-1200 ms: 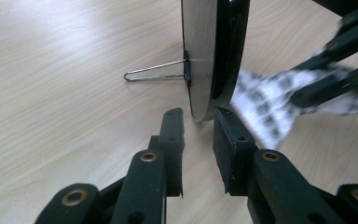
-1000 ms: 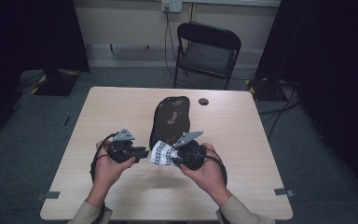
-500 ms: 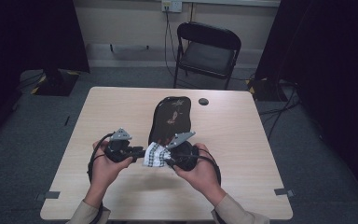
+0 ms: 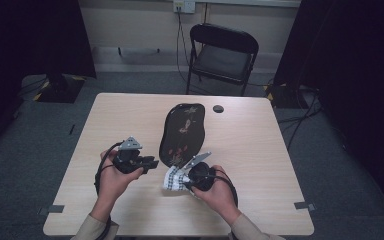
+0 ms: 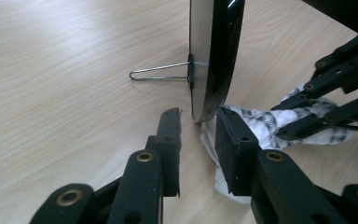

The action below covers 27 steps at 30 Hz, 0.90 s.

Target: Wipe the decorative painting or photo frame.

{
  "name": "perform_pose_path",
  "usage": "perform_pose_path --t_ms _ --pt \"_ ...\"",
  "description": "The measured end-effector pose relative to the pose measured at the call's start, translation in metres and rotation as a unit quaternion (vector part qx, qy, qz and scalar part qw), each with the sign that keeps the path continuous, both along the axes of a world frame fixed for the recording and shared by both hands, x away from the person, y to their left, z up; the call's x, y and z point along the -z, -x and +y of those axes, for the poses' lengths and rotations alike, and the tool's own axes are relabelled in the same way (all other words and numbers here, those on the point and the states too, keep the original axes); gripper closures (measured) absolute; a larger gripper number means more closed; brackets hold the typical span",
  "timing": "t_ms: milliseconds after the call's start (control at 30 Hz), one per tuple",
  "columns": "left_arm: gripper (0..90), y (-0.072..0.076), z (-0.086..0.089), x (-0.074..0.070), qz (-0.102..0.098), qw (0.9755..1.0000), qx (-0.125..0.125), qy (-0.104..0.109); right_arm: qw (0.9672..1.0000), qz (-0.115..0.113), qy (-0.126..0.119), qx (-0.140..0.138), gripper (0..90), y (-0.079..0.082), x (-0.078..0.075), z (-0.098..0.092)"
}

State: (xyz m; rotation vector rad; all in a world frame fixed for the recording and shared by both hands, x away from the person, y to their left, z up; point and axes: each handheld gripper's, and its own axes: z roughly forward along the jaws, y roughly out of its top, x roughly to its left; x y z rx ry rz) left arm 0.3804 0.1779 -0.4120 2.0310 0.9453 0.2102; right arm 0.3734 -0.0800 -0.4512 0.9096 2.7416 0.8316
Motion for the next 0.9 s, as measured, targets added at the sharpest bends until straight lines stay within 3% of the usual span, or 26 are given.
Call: perform_pose_path --t_ms 233,400,633,800,900 --pt "63.5 -0.002 -0.006 0.001 0.007 0.9999 0.004 0.013 0.9996 0.01 0.003 0.025 77.9 -0.009 0.009 -0.014" --pt "59.1 -0.005 -0.01 -0.001 -0.003 0.9998 0.0 0.021 0.9995 0.008 0.008 0.03 77.9 -0.012 0.009 -0.018" --pt "63.2 -0.012 -0.021 0.0 -0.016 0.9997 -0.002 0.02 0.9995 0.006 0.011 0.029 77.9 -0.012 0.009 -0.018" --pt "77.2 -0.018 -0.028 0.002 -0.016 0.9997 0.0 0.017 0.9995 0.007 0.009 0.03 77.9 -0.012 0.009 -0.019" --pt "78.5 -0.021 -0.031 0.0 -0.013 0.9998 -0.005 0.016 0.9994 0.007 0.01 0.031 77.9 -0.012 0.009 -0.021"
